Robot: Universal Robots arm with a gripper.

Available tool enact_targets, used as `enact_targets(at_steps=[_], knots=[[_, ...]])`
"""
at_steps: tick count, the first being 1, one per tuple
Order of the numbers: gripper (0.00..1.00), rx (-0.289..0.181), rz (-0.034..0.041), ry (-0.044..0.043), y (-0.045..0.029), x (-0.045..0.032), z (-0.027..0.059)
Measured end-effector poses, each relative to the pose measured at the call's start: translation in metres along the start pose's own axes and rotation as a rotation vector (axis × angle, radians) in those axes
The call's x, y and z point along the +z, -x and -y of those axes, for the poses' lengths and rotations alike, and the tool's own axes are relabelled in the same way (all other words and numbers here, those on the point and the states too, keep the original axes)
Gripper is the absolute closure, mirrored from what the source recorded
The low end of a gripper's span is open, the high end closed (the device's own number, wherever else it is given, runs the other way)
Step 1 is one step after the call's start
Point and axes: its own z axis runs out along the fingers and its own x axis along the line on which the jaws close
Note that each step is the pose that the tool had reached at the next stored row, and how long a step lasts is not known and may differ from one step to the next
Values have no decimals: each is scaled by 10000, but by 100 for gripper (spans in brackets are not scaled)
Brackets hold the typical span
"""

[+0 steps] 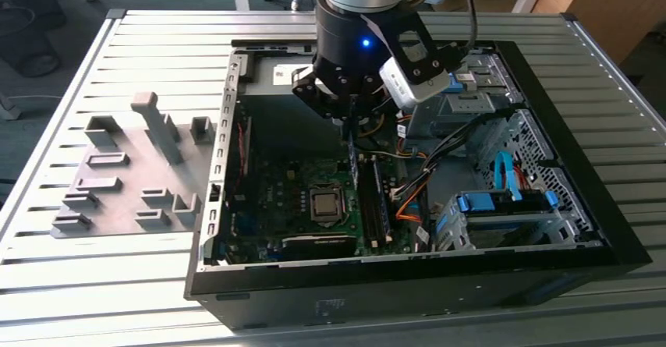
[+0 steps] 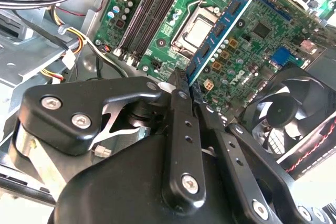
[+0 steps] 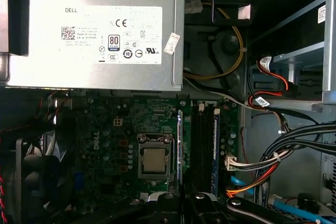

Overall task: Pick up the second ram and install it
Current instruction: 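Insert the second ram into the second slot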

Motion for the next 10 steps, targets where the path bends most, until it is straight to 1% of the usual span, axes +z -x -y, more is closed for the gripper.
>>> enact_targets(at_steps=[5,10], knots=[[86,0,0,1,3,1,0],[86,0,1,3,25,19,0]])
